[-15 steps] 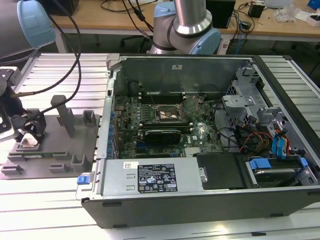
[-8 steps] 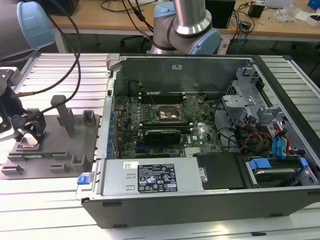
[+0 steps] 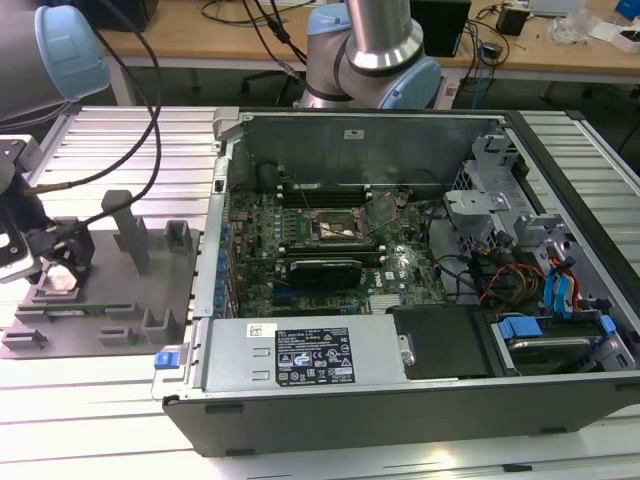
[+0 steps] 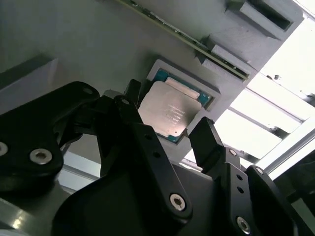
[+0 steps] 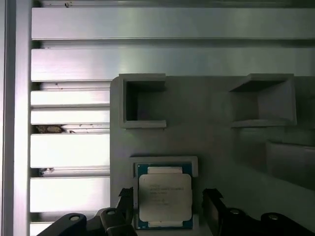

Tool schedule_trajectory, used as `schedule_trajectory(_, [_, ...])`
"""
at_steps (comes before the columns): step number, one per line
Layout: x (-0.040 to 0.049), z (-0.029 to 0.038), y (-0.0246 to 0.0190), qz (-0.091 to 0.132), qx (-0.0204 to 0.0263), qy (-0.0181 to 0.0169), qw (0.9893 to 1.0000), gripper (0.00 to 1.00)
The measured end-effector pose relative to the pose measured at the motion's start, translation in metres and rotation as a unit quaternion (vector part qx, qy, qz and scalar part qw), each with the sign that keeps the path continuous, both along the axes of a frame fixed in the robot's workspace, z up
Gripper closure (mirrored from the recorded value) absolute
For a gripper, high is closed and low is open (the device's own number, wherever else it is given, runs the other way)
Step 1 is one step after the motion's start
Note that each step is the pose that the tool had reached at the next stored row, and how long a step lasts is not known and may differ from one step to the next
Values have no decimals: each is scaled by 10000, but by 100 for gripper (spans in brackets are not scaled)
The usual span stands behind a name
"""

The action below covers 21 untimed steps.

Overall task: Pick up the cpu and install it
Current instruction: 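Pick up the cpu and move it towards the insertion slot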

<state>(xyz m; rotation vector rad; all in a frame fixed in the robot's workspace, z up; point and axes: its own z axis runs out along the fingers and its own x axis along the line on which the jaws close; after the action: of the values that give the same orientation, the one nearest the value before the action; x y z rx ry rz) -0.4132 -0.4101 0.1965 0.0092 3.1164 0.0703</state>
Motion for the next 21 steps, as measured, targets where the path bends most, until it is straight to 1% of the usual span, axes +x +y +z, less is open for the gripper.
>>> schedule_trajectory(2, [0,-2,3,1,0,1,10000,33])
schedule_trajectory(6, [0,-34,4,3,-1,2,10000,33])
schedule_trajectory(9, [0,-55,4,68,-4,2,10000,33])
schedule_trajectory(12, [0,-68,4,79,-4,3,10000,33])
schedule_trajectory(20, [0,-70,4,79,-4,3,10000,33])
schedule_trajectory(21, [1,-80,5,80,-3,31,10000,33])
